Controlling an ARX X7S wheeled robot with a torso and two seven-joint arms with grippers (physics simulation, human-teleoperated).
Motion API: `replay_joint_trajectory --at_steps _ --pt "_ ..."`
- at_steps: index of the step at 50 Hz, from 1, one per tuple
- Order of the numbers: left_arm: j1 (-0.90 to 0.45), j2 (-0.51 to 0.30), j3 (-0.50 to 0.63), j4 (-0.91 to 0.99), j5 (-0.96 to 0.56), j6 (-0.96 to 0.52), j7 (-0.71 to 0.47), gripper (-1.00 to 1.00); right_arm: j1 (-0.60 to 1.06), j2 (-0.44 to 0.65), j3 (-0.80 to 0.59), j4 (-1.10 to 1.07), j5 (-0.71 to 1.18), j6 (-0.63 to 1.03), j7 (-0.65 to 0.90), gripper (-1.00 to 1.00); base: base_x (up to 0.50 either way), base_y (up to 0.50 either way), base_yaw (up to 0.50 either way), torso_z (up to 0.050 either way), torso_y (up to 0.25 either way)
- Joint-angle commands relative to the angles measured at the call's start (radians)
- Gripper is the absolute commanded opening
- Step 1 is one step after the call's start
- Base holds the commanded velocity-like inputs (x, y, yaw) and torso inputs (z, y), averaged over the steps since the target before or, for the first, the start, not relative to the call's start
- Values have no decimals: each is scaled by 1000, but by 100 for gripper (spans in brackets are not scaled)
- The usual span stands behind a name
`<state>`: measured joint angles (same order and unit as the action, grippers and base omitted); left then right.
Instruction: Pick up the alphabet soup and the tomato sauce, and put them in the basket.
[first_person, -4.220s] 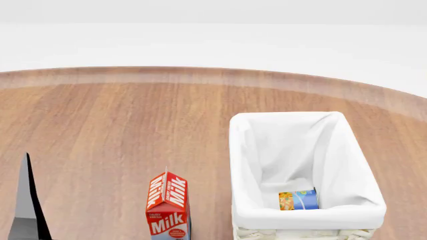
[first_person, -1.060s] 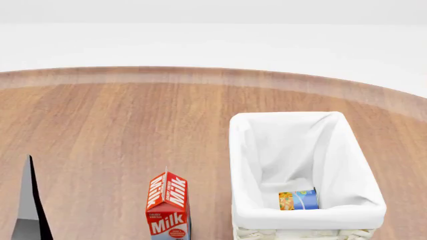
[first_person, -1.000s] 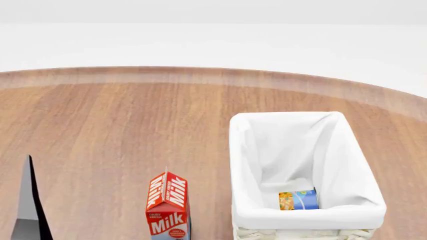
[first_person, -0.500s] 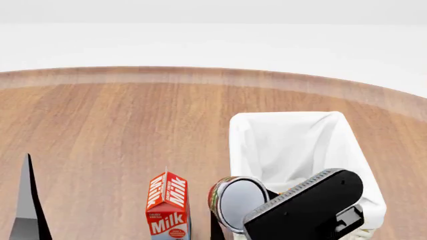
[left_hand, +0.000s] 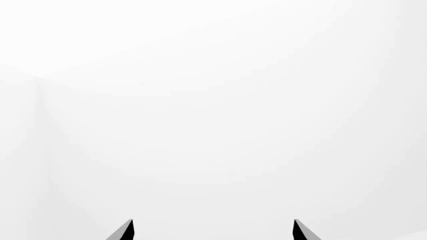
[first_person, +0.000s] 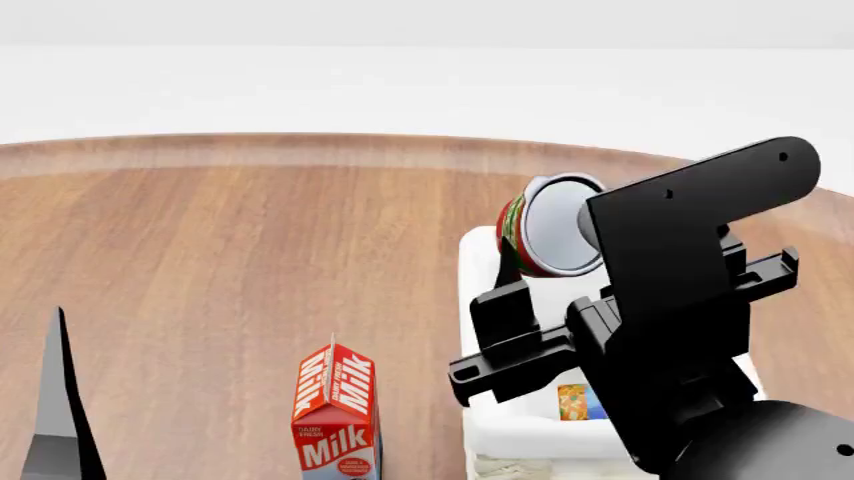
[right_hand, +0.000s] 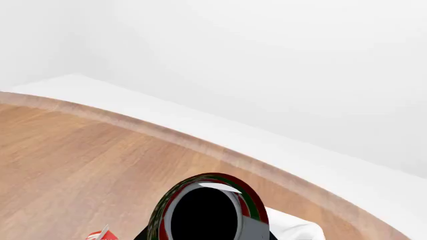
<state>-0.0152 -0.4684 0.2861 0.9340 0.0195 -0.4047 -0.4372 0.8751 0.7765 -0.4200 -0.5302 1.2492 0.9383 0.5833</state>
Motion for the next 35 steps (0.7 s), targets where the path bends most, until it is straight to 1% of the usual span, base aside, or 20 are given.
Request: replay_joint_trajectory --at_steps 1,2,4,5,7,11,13,23,24,25,26,35 --pt "-3 -1 2 3 -1 -5 -1 100 102 -72 -86 261 -212 -24 -115 -100 0 0 0 0 0" --pt "-3 -1 2 2 -1 -4 -1 100 119 -91 -84 322 -201 -17 -135 -100 0 0 0 0 0" --pt "-3 -2 3 -2 -1 -3 -1 100 146 -103 -113 376 -259 -34 -154 -100 0 0 0 0 0" --pt "-2 -2 3 -1 -1 -4 -1 100 151 -111 -103 397 -240 -29 -161 -100 0 0 0 0 0" --pt "-1 -3 1 1 -2 -5 -1 100 164 -117 -123 422 -274 -37 -170 -100 0 0 0 0 0" --pt "-8 0 7 -4 0 -7 -1 100 196 -164 -162 546 -332 -67 -215 -100 0 0 0 0 0" --pt "-9 -1 7 -1 -1 -9 -1 100 215 -188 -163 607 -331 -67 -233 -100 0 0 0 0 0" --pt "-14 -1 5 -1 -5 -12 0 100 242 -246 -206 740 -383 -102 -283 -100 0 0 0 0 0" --pt "-14 -2 7 1 -4 -14 0 100 270 -258 -209 769 -382 -87 -293 -100 0 0 0 0 0" --pt "-14 -2 6 1 -5 -14 0 100 256 -265 -216 784 -392 -107 -300 -100 0 0 0 0 0" --pt "-15 -2 6 1 -5 -15 0 100 287 -280 -224 829 -403 -105 -318 -100 0 0 0 0 0" --pt "-9 -3 3 -9 -8 -2 -3 100 334 -377 -264 1086 -476 -196 -396 -100 0 0 0 0 0"
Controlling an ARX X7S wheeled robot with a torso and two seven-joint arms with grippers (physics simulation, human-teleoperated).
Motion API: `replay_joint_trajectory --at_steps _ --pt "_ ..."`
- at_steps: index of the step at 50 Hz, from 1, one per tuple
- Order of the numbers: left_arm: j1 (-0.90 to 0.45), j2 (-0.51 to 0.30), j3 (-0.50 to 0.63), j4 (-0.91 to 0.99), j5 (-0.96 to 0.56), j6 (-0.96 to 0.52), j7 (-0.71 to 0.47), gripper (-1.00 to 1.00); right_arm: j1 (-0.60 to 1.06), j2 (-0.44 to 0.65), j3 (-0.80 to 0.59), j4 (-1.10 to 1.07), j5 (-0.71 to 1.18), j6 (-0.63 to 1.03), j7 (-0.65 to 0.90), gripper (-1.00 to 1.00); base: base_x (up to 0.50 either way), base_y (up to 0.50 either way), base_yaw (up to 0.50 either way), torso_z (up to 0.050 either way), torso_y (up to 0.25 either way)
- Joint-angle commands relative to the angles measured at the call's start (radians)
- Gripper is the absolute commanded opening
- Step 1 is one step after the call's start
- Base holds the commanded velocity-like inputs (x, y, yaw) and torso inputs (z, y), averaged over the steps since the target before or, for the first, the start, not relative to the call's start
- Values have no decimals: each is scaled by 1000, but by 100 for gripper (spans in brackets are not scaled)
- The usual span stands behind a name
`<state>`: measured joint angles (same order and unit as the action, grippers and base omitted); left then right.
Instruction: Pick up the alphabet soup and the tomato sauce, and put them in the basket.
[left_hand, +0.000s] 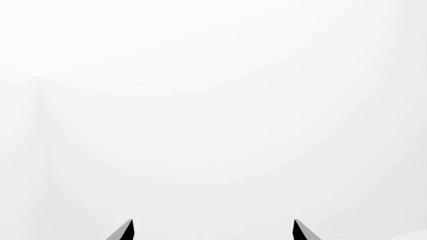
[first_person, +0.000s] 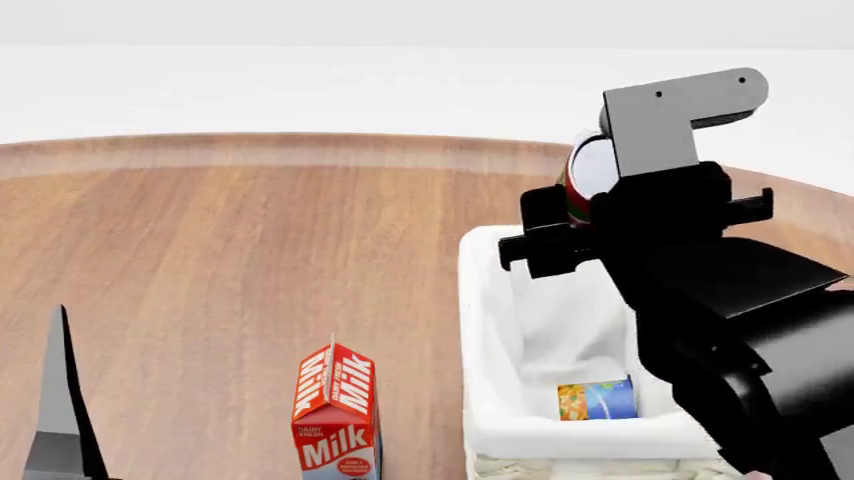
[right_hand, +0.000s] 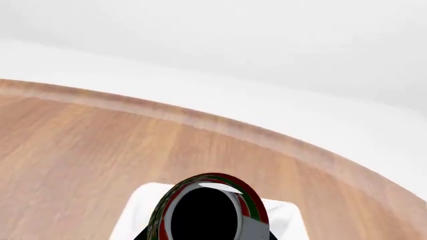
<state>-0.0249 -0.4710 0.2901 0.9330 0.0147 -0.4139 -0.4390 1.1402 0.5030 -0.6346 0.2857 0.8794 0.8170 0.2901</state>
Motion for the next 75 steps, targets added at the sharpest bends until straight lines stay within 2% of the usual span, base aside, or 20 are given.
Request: replay_joint_trajectory --at_steps 1,12,17,48,75 --pt "0 -1 0 -9 -3 6 -2 100 73 -110 -54 290 -114 -84 -109 -100 0 0 0 0 0" --pt "-1 0 5 -17 -3 13 -3 100 143 -254 -80 727 -202 -272 -224 -100 0 0 0 0 0" --pt "-4 -2 4 -11 -3 5 -3 100 203 -346 -81 1016 -240 -404 -301 -100 0 0 0 0 2" --pt "-2 -6 4 -18 -9 11 -7 100 133 -379 310 1023 -673 -280 -351 -100 0 0 0 0 0" --pt "-6 -8 6 -12 -12 3 -10 100 121 -394 449 1023 -823 -280 -380 -100 0 0 0 0 0"
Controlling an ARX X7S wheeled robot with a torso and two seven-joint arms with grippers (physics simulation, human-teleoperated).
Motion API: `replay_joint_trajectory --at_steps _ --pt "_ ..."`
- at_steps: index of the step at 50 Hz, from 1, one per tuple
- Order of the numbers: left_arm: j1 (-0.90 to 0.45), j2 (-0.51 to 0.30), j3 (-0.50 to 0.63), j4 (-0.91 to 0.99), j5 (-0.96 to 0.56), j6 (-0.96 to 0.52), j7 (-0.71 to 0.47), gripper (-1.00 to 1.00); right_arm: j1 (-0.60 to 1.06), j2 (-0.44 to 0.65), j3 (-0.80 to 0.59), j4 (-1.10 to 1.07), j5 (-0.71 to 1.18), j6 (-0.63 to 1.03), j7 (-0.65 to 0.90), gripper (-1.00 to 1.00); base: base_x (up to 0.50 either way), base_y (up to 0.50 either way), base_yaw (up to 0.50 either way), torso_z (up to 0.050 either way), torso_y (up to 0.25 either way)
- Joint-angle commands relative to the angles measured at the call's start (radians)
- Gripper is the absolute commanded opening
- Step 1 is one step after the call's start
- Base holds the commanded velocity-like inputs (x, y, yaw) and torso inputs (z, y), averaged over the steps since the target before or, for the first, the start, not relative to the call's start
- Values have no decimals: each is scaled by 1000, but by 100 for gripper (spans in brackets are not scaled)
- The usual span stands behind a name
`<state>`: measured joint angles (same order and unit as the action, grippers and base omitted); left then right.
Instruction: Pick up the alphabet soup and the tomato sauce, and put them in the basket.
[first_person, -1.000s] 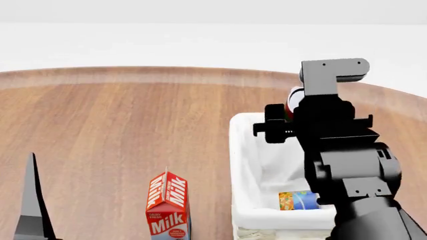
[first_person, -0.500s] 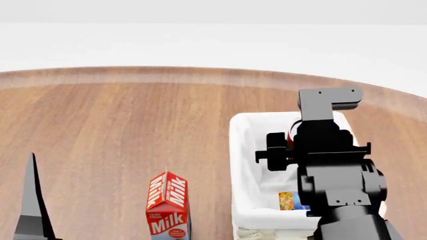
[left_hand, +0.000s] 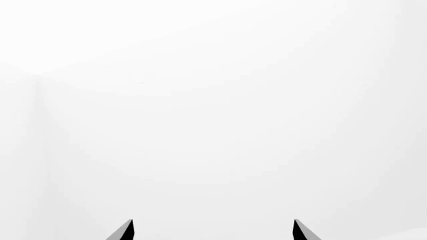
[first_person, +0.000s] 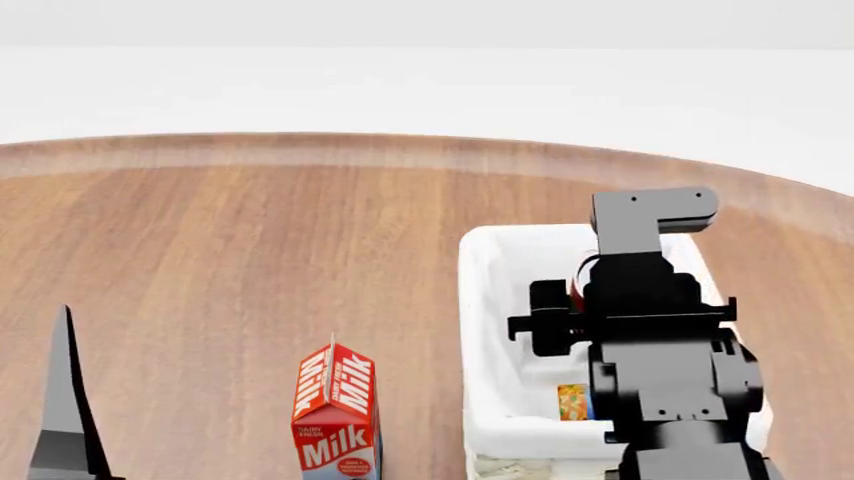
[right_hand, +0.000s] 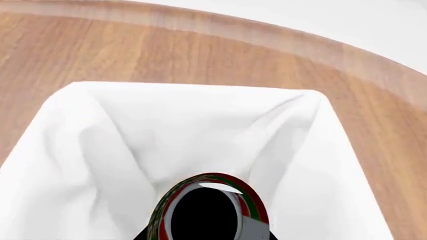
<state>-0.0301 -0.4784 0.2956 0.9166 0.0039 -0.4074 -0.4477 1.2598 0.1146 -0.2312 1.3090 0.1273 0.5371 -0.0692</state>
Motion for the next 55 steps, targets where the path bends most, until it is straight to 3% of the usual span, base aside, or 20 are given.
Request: replay_joint_trajectory --at_steps 1,16,38,51,55 --pt "-1 -1 1 4 -1 -4 -2 100 0 -6 46 -1 -75 1 -23 100 0 0 0 0 0" --pt "-2 -2 7 -1 0 -1 -3 100 16 -4 93 -1 -87 -8 -28 100 0 0 0 0 0" --pt "-3 -5 4 -7 -6 6 -6 100 15 -6 139 -1 -98 -187 -14 100 0 0 0 0 0" --pt "-5 -6 6 -6 -7 4 -7 100 15 -4 148 -15 -101 -444 44 100 0 0 0 0 0" --pt "-6 -7 6 -1 -7 -1 -8 100 -22 0 155 -116 -89 -447 53 100 0 0 0 0 0"
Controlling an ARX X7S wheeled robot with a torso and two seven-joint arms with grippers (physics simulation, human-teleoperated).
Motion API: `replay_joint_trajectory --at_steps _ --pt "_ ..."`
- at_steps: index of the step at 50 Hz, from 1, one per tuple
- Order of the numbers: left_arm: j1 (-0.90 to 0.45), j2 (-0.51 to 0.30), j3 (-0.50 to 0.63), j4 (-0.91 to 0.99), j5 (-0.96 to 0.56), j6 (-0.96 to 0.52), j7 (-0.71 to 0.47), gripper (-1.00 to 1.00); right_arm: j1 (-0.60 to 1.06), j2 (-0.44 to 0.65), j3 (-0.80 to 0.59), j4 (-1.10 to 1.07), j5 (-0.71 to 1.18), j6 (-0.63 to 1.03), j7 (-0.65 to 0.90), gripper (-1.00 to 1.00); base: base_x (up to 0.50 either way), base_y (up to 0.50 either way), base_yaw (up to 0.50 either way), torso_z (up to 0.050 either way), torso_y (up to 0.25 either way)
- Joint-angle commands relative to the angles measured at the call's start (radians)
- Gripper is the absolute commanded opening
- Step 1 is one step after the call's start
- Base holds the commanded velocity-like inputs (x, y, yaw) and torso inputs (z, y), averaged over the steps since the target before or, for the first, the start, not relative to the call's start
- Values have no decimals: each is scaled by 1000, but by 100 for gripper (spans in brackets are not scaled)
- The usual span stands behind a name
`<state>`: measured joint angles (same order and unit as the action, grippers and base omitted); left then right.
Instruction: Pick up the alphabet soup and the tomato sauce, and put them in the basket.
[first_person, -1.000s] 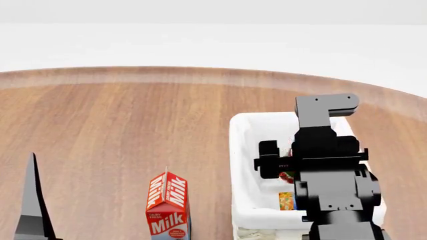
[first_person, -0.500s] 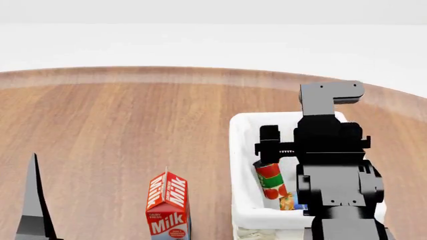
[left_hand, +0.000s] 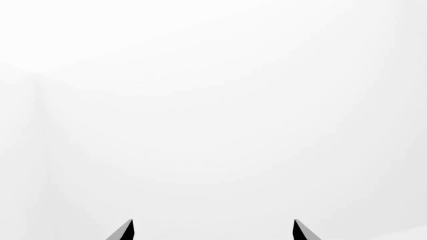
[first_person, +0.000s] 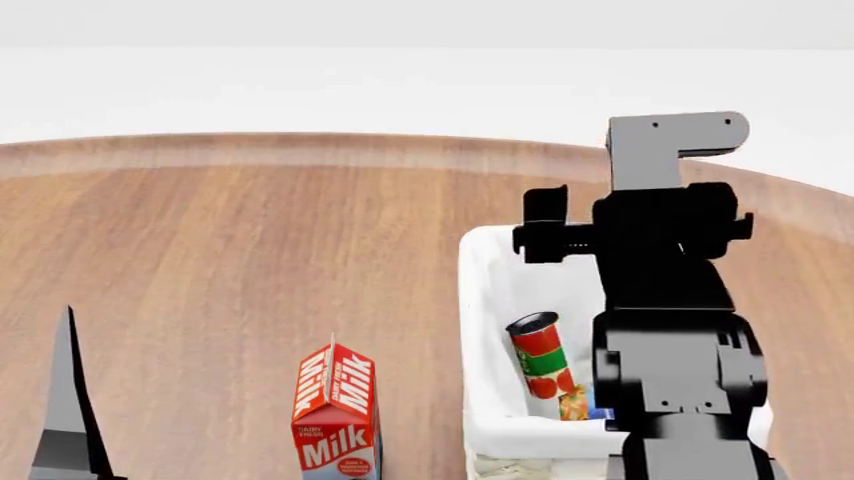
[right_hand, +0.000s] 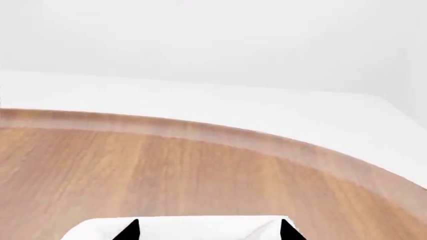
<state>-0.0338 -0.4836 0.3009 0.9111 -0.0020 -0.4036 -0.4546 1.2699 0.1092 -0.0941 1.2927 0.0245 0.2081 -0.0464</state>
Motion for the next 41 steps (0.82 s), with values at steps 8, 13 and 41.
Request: replay_joint_trajectory --at_steps 8,13,41 --pt "-1 -2 3 2 0 -2 -3 100 -107 11 56 -301 47 -128 68 100 0 0 0 0 0" --pt "1 -2 4 -3 -1 5 -4 100 -153 16 59 -415 44 -155 100 100 0 0 0 0 0" --pt "-5 -5 8 8 -1 -9 -6 100 -307 16 86 -808 71 -261 187 100 0 0 0 0 0"
